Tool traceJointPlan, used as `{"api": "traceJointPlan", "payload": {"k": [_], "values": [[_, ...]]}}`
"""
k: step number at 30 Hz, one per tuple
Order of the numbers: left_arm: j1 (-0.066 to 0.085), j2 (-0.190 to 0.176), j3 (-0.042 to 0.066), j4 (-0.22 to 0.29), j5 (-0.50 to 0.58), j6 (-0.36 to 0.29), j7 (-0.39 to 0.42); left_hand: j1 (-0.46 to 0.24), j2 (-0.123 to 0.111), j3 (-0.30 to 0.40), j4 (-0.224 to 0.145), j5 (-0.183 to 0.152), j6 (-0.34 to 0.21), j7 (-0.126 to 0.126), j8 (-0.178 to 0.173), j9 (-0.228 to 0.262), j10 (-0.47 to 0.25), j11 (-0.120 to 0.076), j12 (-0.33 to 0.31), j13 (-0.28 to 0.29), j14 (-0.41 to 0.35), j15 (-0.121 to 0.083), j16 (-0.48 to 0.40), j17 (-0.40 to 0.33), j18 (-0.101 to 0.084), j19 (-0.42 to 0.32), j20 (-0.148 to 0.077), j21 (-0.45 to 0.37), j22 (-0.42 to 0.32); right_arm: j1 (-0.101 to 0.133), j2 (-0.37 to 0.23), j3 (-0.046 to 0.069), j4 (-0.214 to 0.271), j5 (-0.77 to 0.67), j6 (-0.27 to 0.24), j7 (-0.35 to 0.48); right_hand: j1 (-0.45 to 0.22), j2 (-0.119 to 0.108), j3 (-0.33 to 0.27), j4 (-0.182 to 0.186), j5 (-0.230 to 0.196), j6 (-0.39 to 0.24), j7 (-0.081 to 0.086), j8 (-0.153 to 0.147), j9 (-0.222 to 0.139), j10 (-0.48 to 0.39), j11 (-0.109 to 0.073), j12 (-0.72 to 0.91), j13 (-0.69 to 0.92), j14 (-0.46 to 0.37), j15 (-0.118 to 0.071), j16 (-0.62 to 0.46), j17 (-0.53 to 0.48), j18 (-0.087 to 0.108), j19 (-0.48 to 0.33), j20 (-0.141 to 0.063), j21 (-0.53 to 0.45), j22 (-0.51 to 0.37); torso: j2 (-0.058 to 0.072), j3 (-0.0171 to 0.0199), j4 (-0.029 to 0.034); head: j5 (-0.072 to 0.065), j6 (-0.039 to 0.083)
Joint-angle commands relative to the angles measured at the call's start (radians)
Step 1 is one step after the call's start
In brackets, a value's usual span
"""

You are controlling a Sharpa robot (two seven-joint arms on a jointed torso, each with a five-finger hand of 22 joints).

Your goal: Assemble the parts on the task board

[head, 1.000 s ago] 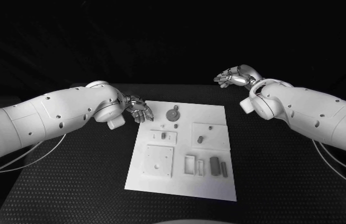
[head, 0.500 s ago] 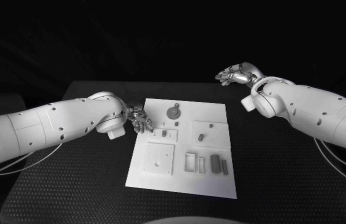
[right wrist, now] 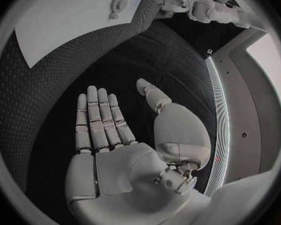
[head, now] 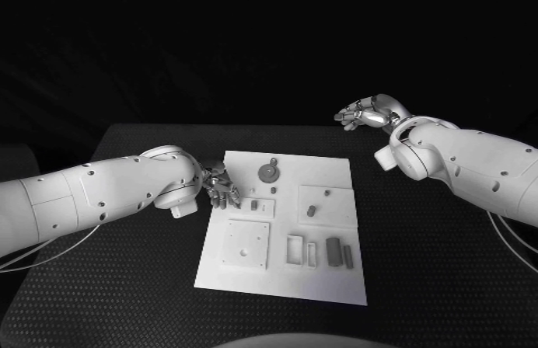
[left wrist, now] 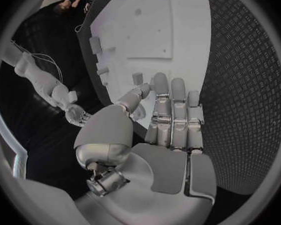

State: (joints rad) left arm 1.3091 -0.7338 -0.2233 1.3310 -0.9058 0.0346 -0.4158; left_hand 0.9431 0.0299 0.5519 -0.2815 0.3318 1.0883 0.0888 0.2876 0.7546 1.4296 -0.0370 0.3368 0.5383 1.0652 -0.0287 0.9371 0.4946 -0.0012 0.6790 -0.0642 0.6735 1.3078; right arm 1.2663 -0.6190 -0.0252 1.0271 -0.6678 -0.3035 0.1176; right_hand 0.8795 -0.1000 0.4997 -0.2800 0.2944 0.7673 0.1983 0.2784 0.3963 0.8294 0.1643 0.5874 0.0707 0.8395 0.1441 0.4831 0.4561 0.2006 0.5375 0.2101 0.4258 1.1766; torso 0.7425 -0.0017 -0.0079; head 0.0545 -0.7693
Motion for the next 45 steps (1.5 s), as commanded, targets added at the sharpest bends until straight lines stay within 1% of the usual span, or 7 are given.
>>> {"api": "traceJointPlan", "payload": {"k": [1,30,33,34,36,37,45], "values": [[-0.003,0.006,0.000,-0.003,-0.018,-0.016,0.006,0.013,0.001,0.001,-0.004,0.006,0.036,-0.032,0.003,0.005,0.006,0.000,0.005,-0.001,0.008,0.001,0.004,-0.001,0.001,0.010,-0.037,0.005,0.018,0.000,0.001,0.001,0.002,0.000,0.012,0.010,-0.009,0.000,0.004,-0.001,0.005,-0.002,0.022,0.004,-0.001,0.005,0.000,-0.001,-0.001,-0.002,0.007,-0.005,-0.001,-0.005,-0.004,0.003,-0.004,0.002,0.000,-0.0003,0.0003,-0.003,-0.002],[-0.006,0.018,0.000,-0.014,-0.040,0.011,-0.006,0.013,0.001,0.001,-0.004,0.007,0.036,-0.032,0.003,0.006,0.008,-0.001,0.004,-0.002,0.010,0.000,0.004,-0.002,0.001,0.013,-0.039,0.007,0.018,0.000,0.000,0.001,0.007,0.000,0.012,0.010,-0.009,0.000,0.004,-0.001,0.005,-0.003,0.022,0.005,-0.002,0.005,0.000,0.000,-0.001,-0.002,0.007,-0.005,-0.001,-0.005,-0.004,0.004,-0.006,0.003,0.000,0.0007,0.0000,-0.003,-0.006],[-0.006,0.030,0.000,-0.025,-0.063,0.039,-0.019,0.012,0.002,0.000,-0.003,0.008,0.037,-0.032,0.003,0.006,0.009,-0.001,0.004,-0.002,0.011,0.000,0.005,-0.002,0.001,0.014,-0.039,0.008,0.018,0.000,0.000,0.001,0.008,0.000,0.013,0.010,-0.009,0.000,0.004,-0.001,0.005,-0.003,0.022,0.005,-0.002,0.005,0.000,0.000,-0.001,-0.002,0.007,-0.005,-0.001,-0.005,-0.004,0.004,-0.006,0.004,-0.001,0.0004,0.0004,-0.004,-0.007],[-0.006,0.032,0.000,-0.027,-0.066,0.042,-0.019,0.012,0.002,0.000,-0.004,0.009,0.038,-0.033,0.003,0.006,0.009,-0.002,0.005,-0.002,0.012,-0.001,0.005,-0.002,0.001,0.014,-0.039,0.008,0.018,0.000,0.000,0.001,0.008,0.000,0.013,0.010,-0.009,0.000,0.004,-0.001,0.005,-0.003,0.022,0.005,-0.002,0.005,0.000,0.000,-0.001,-0.002,0.007,-0.005,-0.001,-0.005,-0.004,0.004,-0.006,0.004,-0.001,0.0006,0.0004,-0.004,-0.008],[-0.006,0.036,0.000,-0.031,-0.066,0.049,-0.020,0.013,-0.002,0.000,-0.006,0.043,0.042,-0.035,0.005,0.009,0.015,-0.004,0.007,-0.001,0.016,-0.002,0.009,0.000,0.001,0.015,-0.042,0.010,0.017,0.000,0.001,0.001,0.008,0.000,0.013,0.010,-0.009,0.000,0.004,-0.001,0.005,-0.003,0.022,0.005,-0.002,0.005,0.000,0.000,-0.001,-0.002,0.007,-0.005,-0.001,-0.005,-0.004,0.004,-0.006,0.004,0.000,0.0001,0.0002,-0.003,-0.009],[-0.006,0.037,0.000,-0.031,-0.066,0.050,-0.021,0.013,-0.002,-0.001,-0.006,0.047,0.043,-0.035,0.005,0.009,0.015,-0.004,0.007,-0.001,0.016,-0.002,0.009,0.000,0.001,0.015,-0.042,0.011,0.017,0.000,0.001,0.001,0.008,0.000,0.013,0.010,-0.009,0.000,0.004,-0.001,0.005,-0.003,0.022,0.005,-0.002,0.005,0.000,0.000,-0.001,-0.002,0.007,-0.005,-0.001,-0.005,-0.004,0.004,-0.006,0.004,0.000,0.0002,0.0001,-0.003,-0.009],[-0.006,0.038,0.001,-0.038,-0.066,0.058,-0.022,0.014,-0.004,-0.001,-0.007,0.051,0.045,-0.036,0.006,0.011,0.018,-0.004,0.008,-0.001,0.018,-0.002,0.010,0.000,0.001,0.014,-0.043,0.011,0.017,0.000,0.002,0.001,0.007,0.000,0.013,0.010,-0.009,0.000,0.004,-0.001,0.005,-0.003,0.022,0.005,-0.002,0.005,0.000,0.000,-0.001,-0.002,0.007,-0.005,-0.002,-0.005,-0.004,0.004,-0.007,0.004,-0.001,0.0010,-0.0004,-0.004,-0.009]]}}
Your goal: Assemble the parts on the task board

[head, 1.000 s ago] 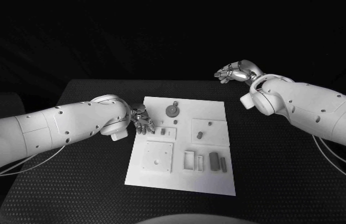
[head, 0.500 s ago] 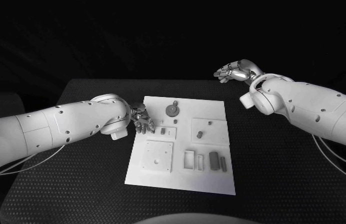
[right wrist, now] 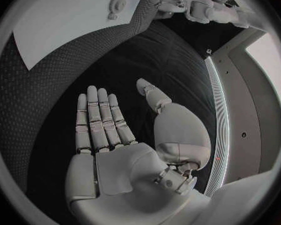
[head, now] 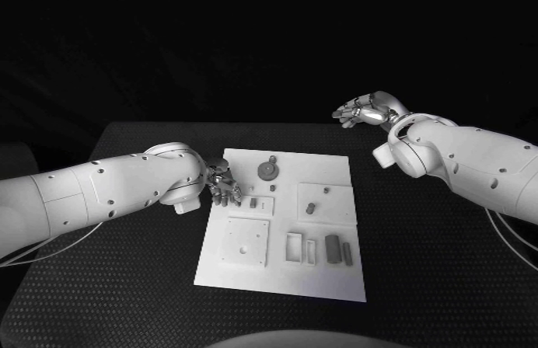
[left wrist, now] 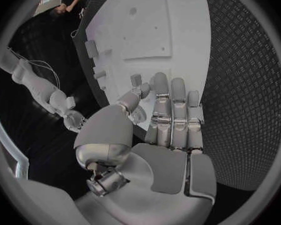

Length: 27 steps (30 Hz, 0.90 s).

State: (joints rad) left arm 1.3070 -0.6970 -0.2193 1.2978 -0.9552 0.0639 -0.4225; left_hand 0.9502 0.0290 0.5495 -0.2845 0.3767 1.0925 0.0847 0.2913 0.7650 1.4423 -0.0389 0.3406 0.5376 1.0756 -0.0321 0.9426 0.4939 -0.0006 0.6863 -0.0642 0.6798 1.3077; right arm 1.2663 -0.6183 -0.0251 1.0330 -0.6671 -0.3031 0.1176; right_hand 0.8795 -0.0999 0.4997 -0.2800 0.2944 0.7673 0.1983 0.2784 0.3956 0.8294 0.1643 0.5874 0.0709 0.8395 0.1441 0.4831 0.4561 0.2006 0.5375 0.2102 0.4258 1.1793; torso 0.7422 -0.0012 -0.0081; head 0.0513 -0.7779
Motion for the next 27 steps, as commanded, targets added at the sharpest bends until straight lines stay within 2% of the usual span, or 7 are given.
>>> {"api": "traceJointPlan", "payload": {"k": [1,8,11,16,21,27], "values": [[-0.004,0.001,-0.003,-0.006,-0.016,0.028,-0.015,0.007,-0.004,0.001,-0.004,0.006,0.041,-0.032,0.003,0.001,0.005,-0.002,0.004,0.000,0.007,0.001,0.005,0.001,0.001,0.007,-0.043,0.005,0.017,0.000,0.001,0.000,0.001,0.000,0.013,0.010,-0.009,0.000,0.004,-0.001,0.005,-0.003,0.022,0.005,-0.002,0.005,0.000,0.000,-0.001,-0.003,0.007,-0.005,-0.002,-0.005,-0.004,0.004,-0.007,0.002,0.000,0.0005,-0.0001,-0.001,0.000],[-0.004,0.007,-0.003,-0.007,-0.018,0.032,-0.017,0.010,-0.006,0.001,-0.005,0.009,0.044,-0.033,0.004,0.003,0.008,-0.003,0.006,0.000,0.009,0.000,0.007,0.001,0.001,0.007,-0.045,0.006,0.017,0.000,0.001,0.000,0.002,0.000,0.013,0.010,-0.009,0.000,0.004,-0.001,0.005,-0.003,0.022,0.005,-0.002,0.005,0.000,0.000,-0.001,-0.003,0.007,-0.005,-0.002,-0.005,-0.004,0.004,-0.007,0.002,0.000,-0.0005,0.0007,-0.003,-0.002],[-0.004,0.010,-0.003,0.000,-0.056,0.026,-0.019,0.010,-0.005,0.000,-0.004,0.009,0.044,-0.034,0.005,0.004,0.008,-0.004,0.006,0.000,0.010,0.000,0.007,0.002,0.001,0.007,-0.045,0.006,0.017,0.000,0.002,0.000,0.002,0.000,0.014,0.010,-0.009,0.000,0.004,-0.001,0.005,-0.003,0.022,0.005,-0.002,0.005,0.000,0.000,-0.001,-0.003,0.007,-0.005,-0.002,-0.005,-0.004,0.004,-0.007,0.002,0.000,-0.0002,0.0006,-0.004,-0.004],[-0.004,0.017,-0.004,0.001,-0.086,0.002,-0.025,0.004,-0.004,-0.003,-0.001,-0.007,0.039,-0.032,0.001,0.004,0.005,-0.003,0.003,-0.001,0.009,0.000,0.005,-0.001,0.001,0.010,-0.045,0.009,0.017,0.000,0.001,0.000,0.002,0.000,0.013,0.010,-0.009,0.000,0.004,-0.001,0.005,-0.003,0.022,0.005,-0.002,0.005,0.000,0.000,-0.001,-0.003,0.007,-0.005,-0.002,-0.005,-0.004,0.004,-0.008,0.003,0.000,-0.0002,0.0004,-0.006,-0.007],[-0.004,0.020,-0.010,0.004,-0.100,-0.004,-0.023,0.000,-0.005,-0.005,0.002,-0.014,0.041,-0.032,0.001,0.005,0.007,-0.003,0.003,-0.001,0.010,0.000,0.005,-0.001,0.001,0.011,-0.045,0.009,0.016,0.000,0.001,0.000,0.002,0.000,0.014,0.010,-0.009,0.000,0.004,-0.001,0.006,-0.003,0.022,0.006,-0.002,0.005,0.000,0.000,-0.001,-0.003,0.007,-0.005,-0.002,-0.005,-0.004,0.004,-0.008,0.003,0.000,-0.0002,0.0003,-0.007,-0.007],[-0.004,0.022,-0.012,0.007,-0.100,-0.007,-0.022,-0.013,-0.017,-0.009,0.009,-0.019,0.043,-0.032,0.000,0.004,0.009,-0.003,0.003,-0.002,0.012,-0.001,0.004,-0.003,0.001,0.013,-0.045,0.010,0.015,0.000,0.000,0.000,0.002,0.000,0.013,0.010,-0.009,0.000,0.005,-0.001,0.006,-0.003,0.022,0.006,-0.002,0.005,0.000,0.000,-0.001,-0.003,0.007,-0.005,-0.002,-0.005,-0.004,0.004,-0.008,0.003,0.000,-0.0005,0.0006,-0.009,-0.008]]}}
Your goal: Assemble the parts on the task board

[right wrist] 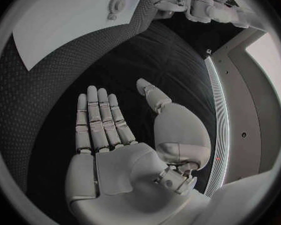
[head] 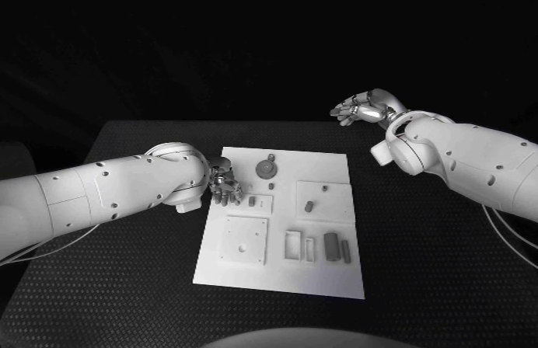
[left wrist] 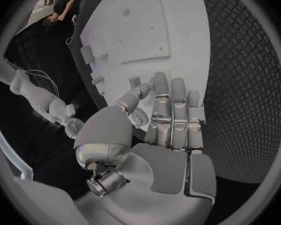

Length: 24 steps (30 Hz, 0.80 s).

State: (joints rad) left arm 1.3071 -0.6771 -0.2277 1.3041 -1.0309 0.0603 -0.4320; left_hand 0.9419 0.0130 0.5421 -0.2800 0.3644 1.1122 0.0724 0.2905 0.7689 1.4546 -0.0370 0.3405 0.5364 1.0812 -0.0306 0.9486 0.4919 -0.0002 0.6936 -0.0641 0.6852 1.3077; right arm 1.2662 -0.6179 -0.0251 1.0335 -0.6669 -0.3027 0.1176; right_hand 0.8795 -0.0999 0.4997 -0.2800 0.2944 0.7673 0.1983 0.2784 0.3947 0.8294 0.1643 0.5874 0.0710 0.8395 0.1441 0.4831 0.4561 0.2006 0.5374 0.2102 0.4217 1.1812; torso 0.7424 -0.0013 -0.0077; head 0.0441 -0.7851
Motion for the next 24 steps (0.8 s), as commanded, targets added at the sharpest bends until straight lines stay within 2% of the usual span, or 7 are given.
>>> {"api": "traceJointPlan", "payload": {"k": [1,4,6,7,12,15,24], "values": [[-0.004,0.003,-0.004,0.000,-0.025,-0.005,-0.012,-0.010,-0.010,-0.002,0.010,-0.026,0.025,-0.021,-0.001,0.000,-0.003,-0.005,0.002,-0.001,0.007,-0.003,-0.003,-0.003,0.000,0.007,-0.046,0.005,0.014,0.000,0.000,0.001,0.002,-0.001,0.013,0.010,-0.009,0.000,0.004,-0.001,0.006,-0.003,0.022,0.006,-0.001,0.005,0.000,0.000,-0.001,-0.003,0.007,-0.005,-0.002,-0.005,-0.004,0.004,-0.004,0.001,0.000,-0.0002,0.0001,-0.002,-0.001],[-0.004,0.003,-0.004,-0.002,-0.027,-0.007,-0.014,-0.022,-0.031,-0.004,0.025,-0.066,0.026,-0.021,-0.003,-0.001,-0.002,-0.004,0.000,-0.003,0.008,-0.003,-0.004,-0.005,0.000,0.007,-0.047,0.004,0.013,0.000,0.000,0.001,0.002,-0.001,0.013,0.010,-0.009,-0.001,0.005,-0.001,0.006,-0.003,0.022,0.006,-0.002,0.005,0.000,0.000,-0.001,-0.003,0.007,-0.005,-0.002,-0.005,-0.004,0.004,-0.004,0.001,-0.001,-0.0004,0.0001,-0.002,-0.001],[-0.004,0.003,-0.005,-0.003,-0.031,-0.005,-0.017,-0.026,-0.038,-0.004,0.031,-0.074,0.026,-0.021,-0.005,-0.001,-0.002,-0.004,0.000,-0.003,0.008,-0.004,-0.004,-0.006,0.000,0.007,-0.047,0.004,0.013,0.000,0.000,0.001,0.001,-0.001,0.013,0.010,-0.009,-0.001,0.005,-0.001,0.006,-0.003,0.022,0.006,-0.002,0.005,0.000,0.000,-0.001,-0.003,0.007,-0.005,-0.002,-0.005,-0.004,0.004,-0.004,0.001,0.000,-0.0003,-0.0002,-0.003,-0.003],[-0.004,0.003,-0.005,-0.003,-0.033,-0.006,-0.016,-0.032,-0.049,-0.006,0.038,-0.085,0.025,-0.021,-0.006,-0.002,-0.003,-0.004,-0.001,-0.004,0.007,-0.004,-0.005,-0.007,0.000,0.007,-0.047,0.004,0.012,0.000,0.000,0.001,0.001,-0.001,0.013,0.010,-0.009,-0.001,0.005,-0.001,0.006,-0.003,0.022,0.006,-0.002,0.005,0.000,0.000,-0.001,-0.003,0.007,-0.005,-0.002,-0.005,-0.004,0.004,-0.005,0.002,0.000,-0.0004,-0.0002,-0.003,-0.003],[-0.006,-0.002,-0.005,-0.006,-0.039,-0.020,-0.022,-0.055,-0.096,-0.007,0.076,-0.179,0.023,-0.019,-0.013,-0.004,-0.004,-0.004,-0.005,-0.007,0.006,-0.004,-0.007,-0.010,0.000,0.007,-0.050,0.001,0.010,0.000,-0.001,0.001,0.001,-0.001,0.012,0.010,-0.009,-0.001,0.005,-0.001,0.006,-0.003,0.022,0.006,-0.002,0.004,0.000,0.000,-0.002,-0.003,0.007,-0.005,-0.002,-0.005,-0.004,0.004,-0.005,0.002,-0.001,-0.0004,0.0005,-0.004,-0.002],[-0.006,-0.006,-0.005,-0.008,-0.043,-0.032,-0.026,-0.073,-0.118,-0.009,0.101,-0.216,0.020,-0.017,-0.018,-0.006,-0.006,-0.003,-0.008,-0.008,0.004,-0.004,-0.008,-0.012,0.000,0.005,-0.049,-0.001,0.009,0.000,-0.001,0.001,0.001,-0.001,0.012,0.010,-0.009,-0.001,0.005,-0.001,0.006,-0.003,0.022,0.006,-0.002,0.004,0.000,0.000,-0.002,-0.003,0.007,-0.005,-0.002,-0.005,-0.004,0.004,-0.005,0.002,-0.001,-0.0007,0.0007,-0.004,-0.002],[-0.005,-0.016,-0.004,-0.012,-0.056,-0.053,-0.032,-0.129,-0.200,0.004,0.191,-0.243,0.005,-0.012,-0.028,-0.007,-0.015,-0.002,-0.010,-0.009,-0.004,-0.003,-0.008,-0.016,0.000,0.002,-0.049,-0.005,0.008,0.000,-0.002,0.001,-0.001,-0.001,0.012,0.011,-0.009,-0.001,0.004,-0.001,0.006,-0.004,0.022,0.006,-0.002,0.004,0.000,0.000,-0.002,-0.003,0.007,-0.005,-0.002,-0.005,-0.004,0.004,-0.005,0.002,-0.001,-0.0010,0.0000,-0.005,0.001]]}}
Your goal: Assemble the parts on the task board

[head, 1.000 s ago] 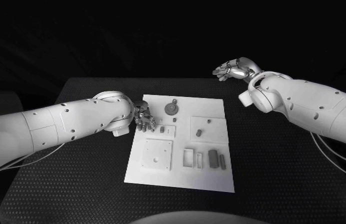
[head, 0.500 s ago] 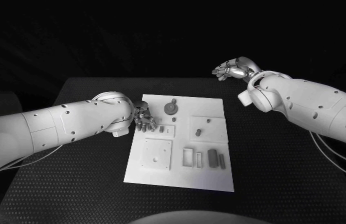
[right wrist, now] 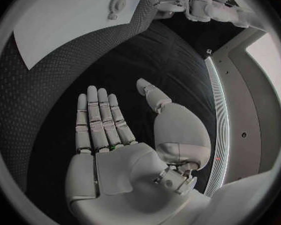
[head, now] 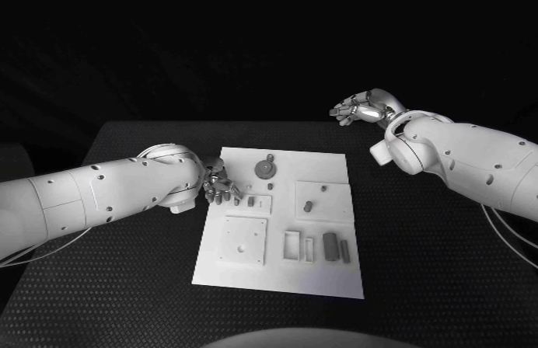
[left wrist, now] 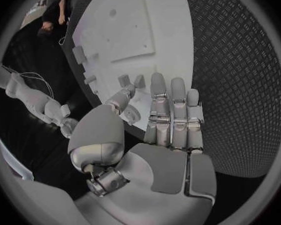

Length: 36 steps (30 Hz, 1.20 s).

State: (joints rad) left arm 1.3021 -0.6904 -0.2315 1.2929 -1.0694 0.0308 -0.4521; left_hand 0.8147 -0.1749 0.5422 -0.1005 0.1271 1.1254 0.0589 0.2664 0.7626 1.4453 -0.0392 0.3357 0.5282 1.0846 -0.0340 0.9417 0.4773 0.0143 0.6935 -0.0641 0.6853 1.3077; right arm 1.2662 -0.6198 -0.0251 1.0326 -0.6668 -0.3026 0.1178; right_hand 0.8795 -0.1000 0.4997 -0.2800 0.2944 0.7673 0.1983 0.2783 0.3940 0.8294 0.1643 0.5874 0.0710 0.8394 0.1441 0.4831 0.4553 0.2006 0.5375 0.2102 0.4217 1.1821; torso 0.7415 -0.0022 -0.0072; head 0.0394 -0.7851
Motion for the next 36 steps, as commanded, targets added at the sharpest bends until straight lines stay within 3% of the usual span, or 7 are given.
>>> {"api": "traceJointPlan", "payload": {"k": [1,8,11,17,20,29,36], "values": [[0.000,-0.004,0.001,-0.001,-0.018,-0.027,-0.009,-0.001,-0.015,0.005,0.014,-0.006,-0.009,0.001,-0.004,0.000,-0.006,0.000,-0.005,-0.001,-0.008,0.000,-0.001,-0.001,-0.014,0.002,-0.049,-0.005,0.008,0.000,0.000,0.001,0.000,-0.001,0.011,0.011,-0.009,-0.001,0.004,-0.001,0.006,-0.004,0.022,0.006,-0.001,0.004,0.000,0.000,-0.002,-0.003,0.007,-0.005,-0.001,-0.005,-0.004,0.004,-0.005,0.001,0.000,-0.0001,-0.0006,0.000,0.001],[0.000,-0.009,0.012,0.007,0.024,-0.064,0.020,-0.003,-0.044,0.020,0.051,-0.013,-0.025,0.008,-0.014,-0.003,-0.017,0.005,-0.009,-0.001,-0.016,0.003,-0.007,-0.005,-0.014,-0.003,-0.046,-0.007,0.009,0.000,0.001,0.001,-0.001,-0.001,0.012,0.011,-0.009,-0.001,0.005,-0.001,0.006,-0.004,0.022,0.006,-0.001,0.004,0.000,0.000,-0.002,-0.003,0.007,-0.005,-0.001,-0.005,-0.004,0.004,-0.006,0.002,0.000,0.0001,0.0000,-0.002,0.003],[0.000,-0.012,0.028,0.012,0.084,-0.103,0.054,0.000,-0.054,0.023,0.060,-0.015,-0.032,0.011,-0.018,-0.006,-0.025,0.008,-0.011,-0.002,-0.023,0.006,-0.011,-0.007,-0.014,-0.008,-0.044,-0.009,0.010,0.000,0.002,0.001,-0.001,-0.001,0.012,0.011,-0.010,-0.001,0.005,-0.001,0.006,-0.004,0.023,0.006,-0.001,0.004,0.000,0.000,-0.002,-0.003,0.007,-0.005,-0.001,-0.005,-0.004,0.004,-0.006,0.002,0.000,0.0003,-0.0005,-0.003,0.005],[0.000,-0.024,0.052,0.029,0.156,-0.194,0.146,0.036,-0.085,0.022,0.070,-0.023,-0.130,0.051,-0.064,-0.033,-0.144,0.056,-0.063,-0.020,-0.119,0.057,-0.056,-0.029,-0.014,-0.098,0.010,-0.050,0.009,0.000,0.000,0.001,-0.001,-0.001,0.011,0.011,-0.010,-0.001,0.005,-0.001,0.006,-0.004,0.023,0.006,-0.002,0.004,0.000,0.000,-0.002,-0.003,0.007,-0.005,-0.001,-0.005,-0.004,0.004,-0.006,0.002,0.000,0.0007,0.0001,-0.004,0.009],[0.000,-0.025,0.054,0.030,0.171,-0.267,0.227,0.058,-0.088,0.022,0.063,-0.020,-0.148,0.057,-0.069,-0.039,-0.173,0.069,-0.075,-0.026,-0.122,0.058,-0.051,-0.029,-0.014,-0.104,0.017,-0.052,0.012,0.000,-0.001,0.001,0.000,-0.001,0.011,0.011,-0.010,-0.001,0.005,-0.001,0.006,-0.004,0.023,0.006,-0.002,0.004,0.000,0.000,-0.002,-0.003,0.007,-0.005,-0.001,-0.005,-0.004,0.004,-0.006,0.002,0.000,0.0006,0.0010,-0.005,0.012],[-0.003,0.011,0.048,0.018,-0.013,-0.379,0.440,0.291,-0.017,0.034,-0.124,0.044,-0.154,0.061,-0.055,-0.049,-0.219,0.092,-0.096,-0.040,-0.129,0.061,-0.041,-0.032,-0.014,-0.102,0.024,-0.047,0.016,0.000,0.000,0.001,-0.001,-0.001,0.013,0.011,-0.009,0.000,0.005,-0.001,0.006,-0.004,0.022,0.006,-0.002,0.004,0.000,0.000,-0.002,-0.003,0.007,-0.005,-0.001,-0.005,-0.003,0.004,-0.007,0.003,0.001,0.0000,-0.0002,-0.008,0.016],[-0.028,0.051,0.042,-0.019,-0.177,-0.411,0.521,0.329,-0.012,0.036,-0.160,0.040,-0.149,0.053,-0.049,-0.053,-0.223,0.096,-0.102,-0.045,-0.122,0.060,-0.038,-0.034,-0.014,-0.089,0.023,-0.043,0.015,0.000,0.003,0.001,-0.003,-0.001,0.013,0.012,-0.009,0.000,0.005,-0.001,0.006,-0.003,0.022,0.006,-0.002,0.004,0.000,0.000,-0.002,-0.003,0.007,-0.005,-0.001,-0.005,-0.003,0.004,-0.007,0.003,0.001,-0.0005,-0.0005,-0.010,0.019]]}}
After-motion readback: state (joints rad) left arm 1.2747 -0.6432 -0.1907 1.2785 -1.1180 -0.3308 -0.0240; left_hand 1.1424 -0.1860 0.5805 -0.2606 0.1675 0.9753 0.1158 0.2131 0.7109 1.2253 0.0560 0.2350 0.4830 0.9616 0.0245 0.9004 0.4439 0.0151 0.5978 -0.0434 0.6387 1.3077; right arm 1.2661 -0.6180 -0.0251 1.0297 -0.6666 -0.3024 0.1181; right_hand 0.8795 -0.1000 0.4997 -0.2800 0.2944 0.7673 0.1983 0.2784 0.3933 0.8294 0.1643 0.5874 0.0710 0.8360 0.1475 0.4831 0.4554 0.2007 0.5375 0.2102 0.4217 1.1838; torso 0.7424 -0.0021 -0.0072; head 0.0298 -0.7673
